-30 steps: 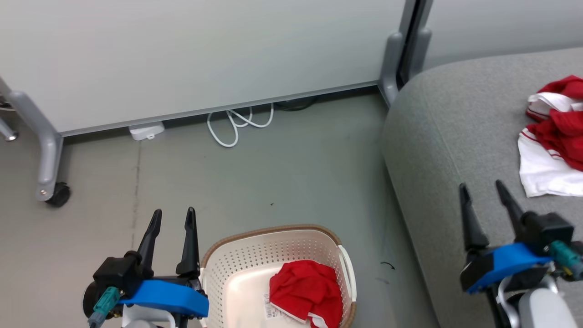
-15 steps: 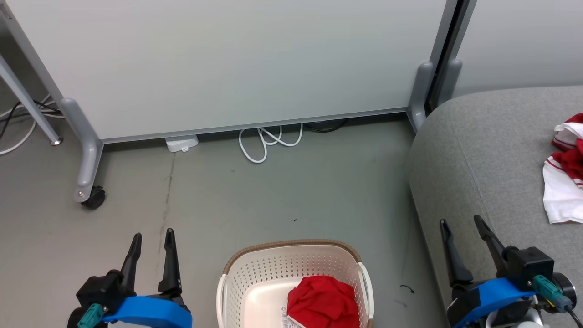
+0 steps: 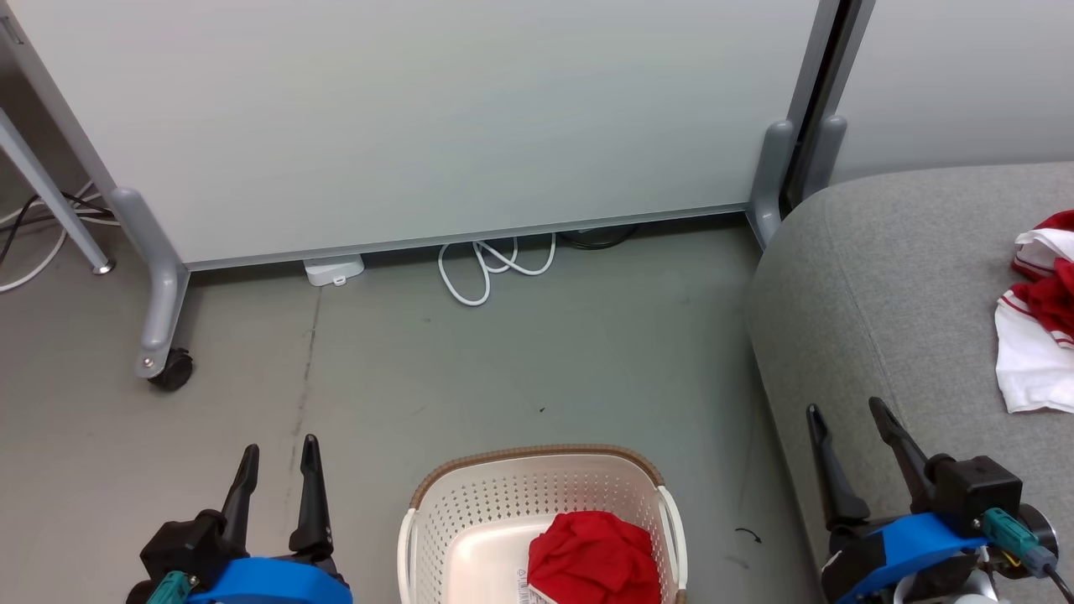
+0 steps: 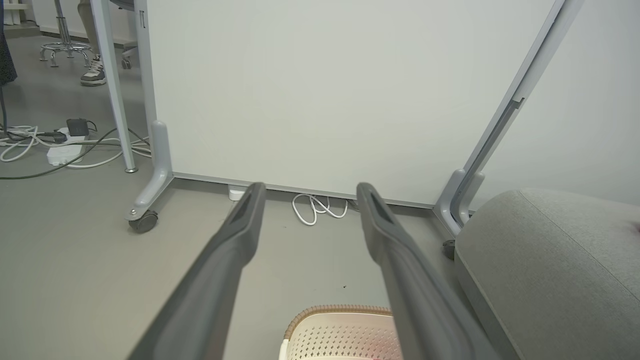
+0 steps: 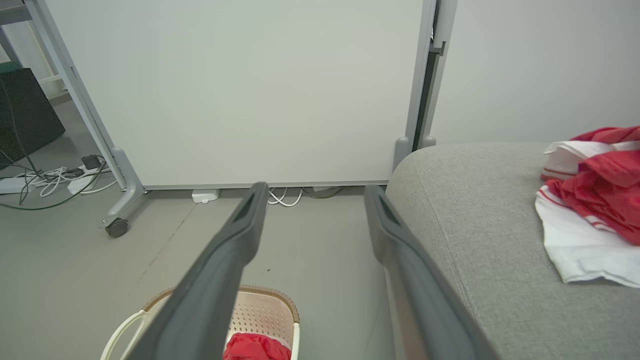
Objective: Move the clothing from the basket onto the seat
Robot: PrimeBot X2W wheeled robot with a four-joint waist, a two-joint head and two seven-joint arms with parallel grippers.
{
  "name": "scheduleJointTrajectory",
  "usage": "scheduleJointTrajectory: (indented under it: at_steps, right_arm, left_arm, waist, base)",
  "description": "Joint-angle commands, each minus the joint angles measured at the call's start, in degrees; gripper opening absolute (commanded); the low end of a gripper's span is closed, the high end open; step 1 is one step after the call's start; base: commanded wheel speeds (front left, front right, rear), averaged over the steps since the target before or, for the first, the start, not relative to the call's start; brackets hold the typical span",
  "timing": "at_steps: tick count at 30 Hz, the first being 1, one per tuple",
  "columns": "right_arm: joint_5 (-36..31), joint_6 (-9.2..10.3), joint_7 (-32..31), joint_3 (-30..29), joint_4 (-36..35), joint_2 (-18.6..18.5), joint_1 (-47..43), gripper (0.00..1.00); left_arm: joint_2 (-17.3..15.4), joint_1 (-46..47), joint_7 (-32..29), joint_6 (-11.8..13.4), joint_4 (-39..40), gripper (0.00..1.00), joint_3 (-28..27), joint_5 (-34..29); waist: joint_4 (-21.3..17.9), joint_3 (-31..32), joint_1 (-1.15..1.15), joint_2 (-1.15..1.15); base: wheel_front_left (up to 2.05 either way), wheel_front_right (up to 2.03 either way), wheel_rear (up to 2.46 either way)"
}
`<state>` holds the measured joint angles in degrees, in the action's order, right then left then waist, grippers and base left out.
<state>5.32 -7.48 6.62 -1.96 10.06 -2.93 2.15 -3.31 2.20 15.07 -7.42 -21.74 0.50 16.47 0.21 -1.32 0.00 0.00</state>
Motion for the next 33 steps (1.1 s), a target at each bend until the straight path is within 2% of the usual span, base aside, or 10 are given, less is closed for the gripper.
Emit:
scheduleJointTrajectory:
  at_steps: [1,14,20,25,33]
  right_arm:
    - [0.32,-0.03,0.02,-0.16,-0.05,0.06,-0.6,1.0]
    - [0.56,-0.03,-0.21,-0.16,-0.36,0.07,-0.05,1.0]
    - [0.45,-0.03,-0.16,0.65,-0.93,0.07,1.43,1.0]
    - [0.58,-0.03,-0.18,2.39,-1.4,0.07,3.09,1.0]
    - [2.06,-0.03,1.63,7.79,-1.36,0.06,7.73,1.0]
  left_arm:
    - [-0.11,-0.41,0.15,-0.05,0.25,1.0,-0.21,-0.21]
    - [0.05,0.19,0.15,-0.05,-0.01,1.0,0.2,-0.39]
    - [0.04,1.11,0.15,-0.05,0.16,1.0,0.86,-0.27]
    - [-0.34,2.76,0.14,-0.05,-0.98,1.0,1.81,0.12]
    - [-1.98,8.36,0.15,-0.05,-7.32,1.0,5.39,1.02]
  waist:
    - [-0.04,-0.03,0.0,0.0]
    - [-0.22,-0.64,0.0,0.0]
    - [-1.62,-2.7,0.0,0.0]
    - [-4.38,-5.85,0.0,0.0]
    - [-11.69,-14.08,0.0,0.0]
  base:
    - [0.0,0.0,0.0]
    - [0.0,0.0,0.0]
    - [0.0,0.0,0.0]
    - [0.0,0.0,0.0]
    - [0.0,0.0,0.0]
